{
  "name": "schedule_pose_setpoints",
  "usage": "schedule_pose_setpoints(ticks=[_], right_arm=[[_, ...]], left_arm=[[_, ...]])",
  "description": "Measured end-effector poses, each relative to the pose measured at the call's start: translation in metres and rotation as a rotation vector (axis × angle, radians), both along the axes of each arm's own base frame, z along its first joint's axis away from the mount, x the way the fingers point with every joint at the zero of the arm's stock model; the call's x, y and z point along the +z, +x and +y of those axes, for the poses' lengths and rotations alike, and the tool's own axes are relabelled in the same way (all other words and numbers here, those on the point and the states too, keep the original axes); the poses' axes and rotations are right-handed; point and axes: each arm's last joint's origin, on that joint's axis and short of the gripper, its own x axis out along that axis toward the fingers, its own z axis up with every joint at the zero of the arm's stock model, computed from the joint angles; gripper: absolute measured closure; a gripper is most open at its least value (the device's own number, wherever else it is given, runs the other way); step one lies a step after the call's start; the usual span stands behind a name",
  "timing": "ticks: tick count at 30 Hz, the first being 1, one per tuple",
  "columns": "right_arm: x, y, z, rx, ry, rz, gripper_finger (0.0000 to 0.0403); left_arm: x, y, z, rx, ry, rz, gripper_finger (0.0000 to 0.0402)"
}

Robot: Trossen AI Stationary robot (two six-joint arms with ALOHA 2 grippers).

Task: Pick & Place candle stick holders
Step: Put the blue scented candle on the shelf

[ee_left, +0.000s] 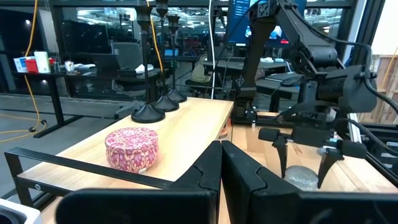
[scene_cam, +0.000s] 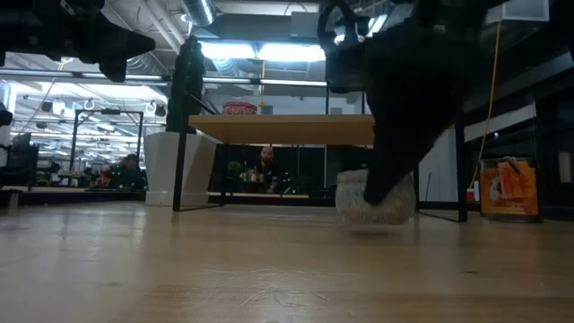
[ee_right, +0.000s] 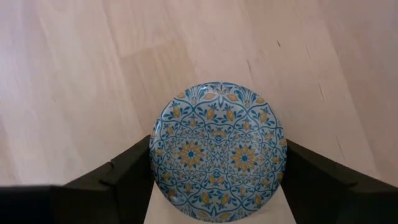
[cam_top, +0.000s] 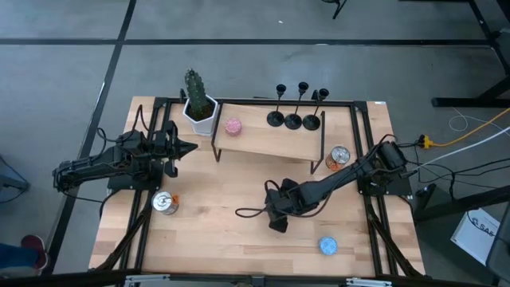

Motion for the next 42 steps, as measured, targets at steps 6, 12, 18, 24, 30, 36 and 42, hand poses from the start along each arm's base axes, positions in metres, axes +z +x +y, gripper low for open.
schedule_pose_setpoints(ticks=[6,12,18,24,30,36,42], right_arm=[[0.02,0.01,-0.007,-0.024,0.007,0.023,0.0116],[0.043,0.023,-0.016,-0.012,0.0,0.001,0.0113],[0.069,0.037,-0.028,0.024,-0.023,-0.055,0.0111],[0.089,0.051,-0.051,-0.001,-0.045,-0.123,0.0111],[0.102,0.063,-0.08,-0.018,-0.07,-0.189,0.011],[0.107,0.073,-0.107,-0.037,-0.094,-0.269,0.011],[0.111,0.079,-0.13,-0.085,-0.136,-0.328,0.011]], left_arm=[[0.0,0.0,0.0,0.0,0.0,0.0,0.0396],[0.0,0.0,0.0,0.0,0.0,0.0,0.0396],[0.0,0.0,0.0,0.0,0.0,0.0,0.0396],[0.0,0.0,0.0,0.0,0.0,0.0,0.0396],[0.0,0.0,0.0,0.0,0.0,0.0,0.0396],[0.0,0.0,0.0,0.0,0.0,0.0,0.0396],[0.0,0.0,0.0,0.0,0.0,0.0,0.0396]])
